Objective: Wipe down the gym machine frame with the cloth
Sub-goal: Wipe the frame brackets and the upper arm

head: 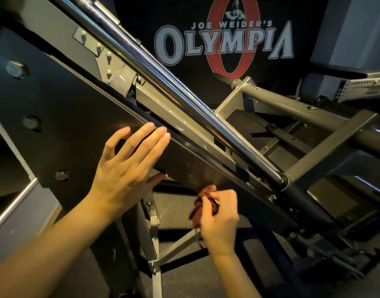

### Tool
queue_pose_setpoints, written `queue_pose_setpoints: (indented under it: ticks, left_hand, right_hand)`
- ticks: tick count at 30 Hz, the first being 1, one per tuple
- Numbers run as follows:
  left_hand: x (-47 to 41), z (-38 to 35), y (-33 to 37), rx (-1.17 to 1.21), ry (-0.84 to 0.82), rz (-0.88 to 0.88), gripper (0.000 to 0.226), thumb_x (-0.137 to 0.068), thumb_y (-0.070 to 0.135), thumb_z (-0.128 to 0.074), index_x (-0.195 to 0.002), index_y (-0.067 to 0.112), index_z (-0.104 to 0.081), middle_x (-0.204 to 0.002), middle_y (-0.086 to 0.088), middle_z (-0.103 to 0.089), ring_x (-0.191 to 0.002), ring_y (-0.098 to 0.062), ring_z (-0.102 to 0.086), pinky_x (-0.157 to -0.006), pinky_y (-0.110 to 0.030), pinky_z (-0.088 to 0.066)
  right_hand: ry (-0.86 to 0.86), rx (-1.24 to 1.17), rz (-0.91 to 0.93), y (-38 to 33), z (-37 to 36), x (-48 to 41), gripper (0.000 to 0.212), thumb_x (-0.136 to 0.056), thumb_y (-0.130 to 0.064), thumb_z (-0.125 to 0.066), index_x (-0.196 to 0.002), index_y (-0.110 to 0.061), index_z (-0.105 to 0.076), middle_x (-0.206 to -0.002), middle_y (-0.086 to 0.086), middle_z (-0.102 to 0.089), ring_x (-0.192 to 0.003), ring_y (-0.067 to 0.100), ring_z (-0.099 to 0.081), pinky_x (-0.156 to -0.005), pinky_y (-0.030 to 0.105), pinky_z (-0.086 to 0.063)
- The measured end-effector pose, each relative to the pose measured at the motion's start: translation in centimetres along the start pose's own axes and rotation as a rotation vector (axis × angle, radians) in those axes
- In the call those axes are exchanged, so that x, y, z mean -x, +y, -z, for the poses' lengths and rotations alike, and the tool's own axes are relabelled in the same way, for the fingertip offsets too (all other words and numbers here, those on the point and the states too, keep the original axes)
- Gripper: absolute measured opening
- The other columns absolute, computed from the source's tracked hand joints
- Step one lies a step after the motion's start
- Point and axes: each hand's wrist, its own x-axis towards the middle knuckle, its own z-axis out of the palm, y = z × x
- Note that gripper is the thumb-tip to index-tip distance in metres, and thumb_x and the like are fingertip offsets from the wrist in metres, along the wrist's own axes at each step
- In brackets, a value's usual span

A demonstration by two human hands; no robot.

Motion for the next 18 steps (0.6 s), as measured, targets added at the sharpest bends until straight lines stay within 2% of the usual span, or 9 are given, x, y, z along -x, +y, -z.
queue_pose_setpoints:
  ticks: [2, 4, 6, 9, 11, 12, 14, 16, 18]
  left_hand:
    - [-0.2, 0.0, 0.0, 0.015, 0.013, -0.003, 0.087, -0.084, 0.047, -0.075, -0.155, 0.011, -0.041, -0.162, -0.010, -0.038, -0.153, -0.027, -0.028, -0.122, -0.044, -0.014]
    - [-0.3, 0.0, 0.0, 0.034, 0.010, -0.008, 0.086, -0.085, 0.048, -0.075, -0.155, 0.011, -0.042, -0.162, -0.010, -0.039, -0.152, -0.026, -0.029, -0.121, -0.044, -0.015]
    - [-0.2, 0.1, -0.1, 0.038, 0.004, -0.002, 0.086, -0.084, 0.046, -0.075, -0.155, 0.011, -0.041, -0.162, -0.010, -0.038, -0.153, -0.026, -0.028, -0.121, -0.044, -0.015]
    - [-0.1, 0.5, 0.0, 0.070, -0.021, 0.002, 0.085, -0.085, 0.040, -0.075, -0.156, 0.010, -0.040, -0.162, -0.012, -0.037, -0.154, -0.027, -0.026, -0.122, -0.047, -0.014]
    - [-0.2, 1.0, -0.2, 0.058, -0.041, -0.015, 0.084, -0.086, 0.037, -0.074, -0.157, 0.009, -0.038, -0.163, -0.013, -0.035, -0.155, -0.029, -0.024, -0.124, -0.051, -0.013]
    - [-0.2, 1.4, -0.6, 0.038, -0.049, -0.012, 0.086, -0.086, 0.038, -0.074, -0.157, 0.009, -0.036, -0.164, -0.014, -0.032, -0.155, -0.029, -0.022, -0.125, -0.053, -0.011]
    - [-0.4, 2.3, -1.7, -0.001, -0.054, 0.025, 0.091, -0.084, 0.041, -0.075, -0.158, 0.008, -0.033, -0.166, -0.015, -0.027, -0.157, -0.030, -0.017, -0.126, -0.055, -0.007]
    - [-0.5, 2.9, -2.7, -0.020, -0.050, 0.034, 0.090, -0.085, 0.041, -0.074, -0.158, 0.007, -0.034, -0.166, -0.015, -0.028, -0.156, -0.031, -0.018, -0.126, -0.056, -0.005]
    - [-0.6, 3.0, -2.9, -0.014, -0.042, 0.014, 0.082, -0.087, 0.038, -0.073, -0.155, 0.007, -0.039, -0.163, -0.016, -0.033, -0.155, -0.032, -0.023, -0.126, -0.056, -0.008]
  right_hand:
    - [0.112, -0.026, -0.405, 2.5, 1.6, 0.1, 0.017, -0.095, -0.011, -0.067, -0.089, -0.023, -0.058, -0.103, -0.008, -0.054, -0.095, 0.010, -0.063, -0.073, 0.019, -0.054]
    - [0.187, -0.017, -0.535, 2.0, 1.7, -0.5, 0.015, -0.096, -0.013, -0.066, -0.090, -0.024, -0.057, -0.104, -0.005, -0.055, -0.097, 0.013, -0.062, -0.074, 0.020, -0.051]
    - [0.171, -0.097, -0.450, -1.9, 0.5, -1.5, 0.017, -0.095, -0.013, -0.067, -0.091, -0.026, -0.057, -0.106, -0.009, -0.055, -0.096, 0.005, -0.061, -0.076, 0.022, -0.055]
    - [0.070, -0.140, -0.057, -8.9, -1.2, -2.6, 0.008, -0.095, -0.012, -0.068, -0.094, -0.017, -0.061, -0.105, -0.011, -0.054, -0.097, -0.003, -0.059, -0.081, 0.016, -0.057]
    - [0.011, -0.097, 0.188, -9.6, -1.6, -2.8, 0.006, -0.095, -0.011, -0.069, -0.097, -0.012, -0.064, -0.105, -0.006, -0.056, -0.095, 0.000, -0.059, -0.080, 0.015, -0.055]
    - [0.005, -0.086, 0.237, -8.4, -1.5, -2.7, 0.007, -0.094, -0.009, -0.070, -0.097, -0.012, -0.064, -0.103, -0.004, -0.056, -0.093, 0.000, -0.058, -0.079, 0.014, -0.054]
    - [0.042, -0.072, 0.135, -4.8, -0.6, -2.0, 0.016, -0.092, -0.005, -0.071, -0.093, -0.017, -0.062, -0.100, -0.005, -0.056, -0.092, -0.001, -0.058, -0.078, 0.013, -0.052]
    - [0.116, -0.072, -0.107, -1.9, 0.6, -1.1, 0.023, -0.091, -0.004, -0.072, -0.087, -0.022, -0.058, -0.096, -0.004, -0.055, -0.090, -0.005, -0.057, -0.079, 0.015, -0.050]
    - [0.168, -0.062, -0.261, -1.7, 0.8, -0.8, 0.021, -0.092, -0.004, -0.071, -0.084, -0.019, -0.057, -0.094, -0.003, -0.055, -0.090, -0.012, -0.055, -0.075, 0.007, -0.047]
